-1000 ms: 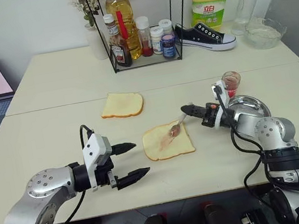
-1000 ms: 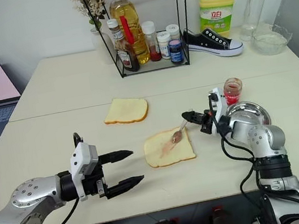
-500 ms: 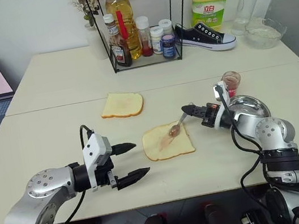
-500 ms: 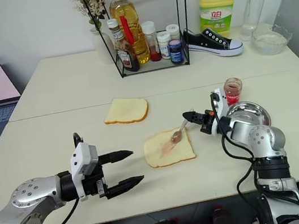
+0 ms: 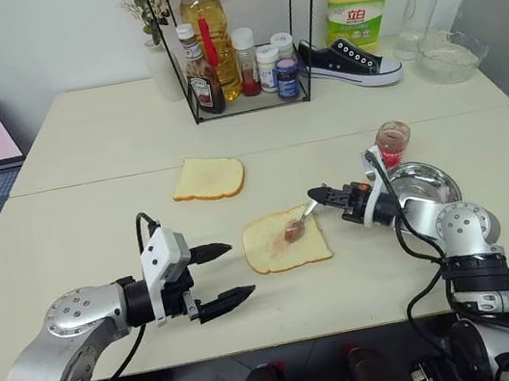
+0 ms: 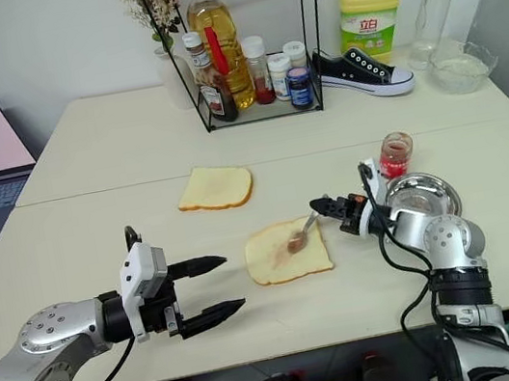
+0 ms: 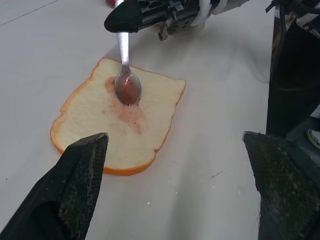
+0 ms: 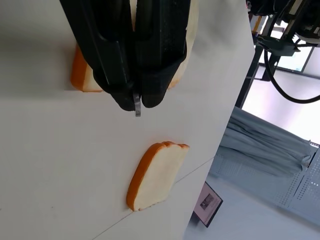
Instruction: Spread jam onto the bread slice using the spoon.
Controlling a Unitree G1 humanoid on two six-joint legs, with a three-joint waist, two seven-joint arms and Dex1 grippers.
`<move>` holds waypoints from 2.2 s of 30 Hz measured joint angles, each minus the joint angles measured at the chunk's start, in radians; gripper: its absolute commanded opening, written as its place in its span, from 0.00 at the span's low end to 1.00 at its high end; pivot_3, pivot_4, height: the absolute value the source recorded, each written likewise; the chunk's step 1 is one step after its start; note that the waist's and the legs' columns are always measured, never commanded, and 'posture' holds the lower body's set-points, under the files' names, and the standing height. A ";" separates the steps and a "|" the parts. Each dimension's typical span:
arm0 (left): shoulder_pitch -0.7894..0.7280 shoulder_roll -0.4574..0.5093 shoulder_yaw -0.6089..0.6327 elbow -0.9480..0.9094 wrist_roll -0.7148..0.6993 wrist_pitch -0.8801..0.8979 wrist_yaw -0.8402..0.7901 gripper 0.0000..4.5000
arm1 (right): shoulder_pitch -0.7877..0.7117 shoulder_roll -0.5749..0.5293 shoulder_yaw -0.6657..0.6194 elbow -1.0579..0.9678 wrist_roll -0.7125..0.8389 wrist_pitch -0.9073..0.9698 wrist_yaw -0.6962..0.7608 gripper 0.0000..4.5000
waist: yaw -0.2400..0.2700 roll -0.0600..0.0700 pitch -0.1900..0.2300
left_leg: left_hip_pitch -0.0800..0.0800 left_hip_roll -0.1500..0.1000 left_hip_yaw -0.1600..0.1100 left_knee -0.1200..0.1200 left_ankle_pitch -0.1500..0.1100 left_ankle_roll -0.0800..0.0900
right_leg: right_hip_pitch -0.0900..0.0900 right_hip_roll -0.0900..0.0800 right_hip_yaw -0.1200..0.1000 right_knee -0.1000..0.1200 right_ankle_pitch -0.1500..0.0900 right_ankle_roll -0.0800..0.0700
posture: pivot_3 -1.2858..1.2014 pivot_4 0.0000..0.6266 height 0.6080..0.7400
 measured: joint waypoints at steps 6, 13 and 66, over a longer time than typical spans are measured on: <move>0.000 0.000 0.000 0.000 0.001 0.000 0.000 1.00 | 0.012 -0.018 0.010 -0.013 0.007 0.010 0.016 0.01 | 0.000 0.000 0.000 | 0.000 0.000 0.000 0.000 0.000 0.000 | 0.000 0.000 0.000 0.000 0.000 0.000 | 0.52 0.24 1.00; 0.000 0.000 -0.001 0.000 0.005 0.000 0.000 1.00 | 0.028 -0.033 0.008 -0.041 0.039 0.058 0.019 0.01 | 0.000 0.000 0.000 | 0.000 0.000 0.000 0.000 0.000 0.000 | 0.000 0.000 0.000 0.000 0.000 0.000 | 0.52 0.24 1.00; -0.675 -0.506 -0.452 0.544 0.354 -0.378 -0.107 1.00 | 0.300 -0.337 -0.428 -0.115 0.141 -0.228 -0.276 0.01 | 0.002 0.000 0.000 | -0.001 -0.001 0.000 0.001 0.000 0.000 | 0.002 0.000 -0.001 0.000 0.000 0.000 | 0.52 0.24 1.00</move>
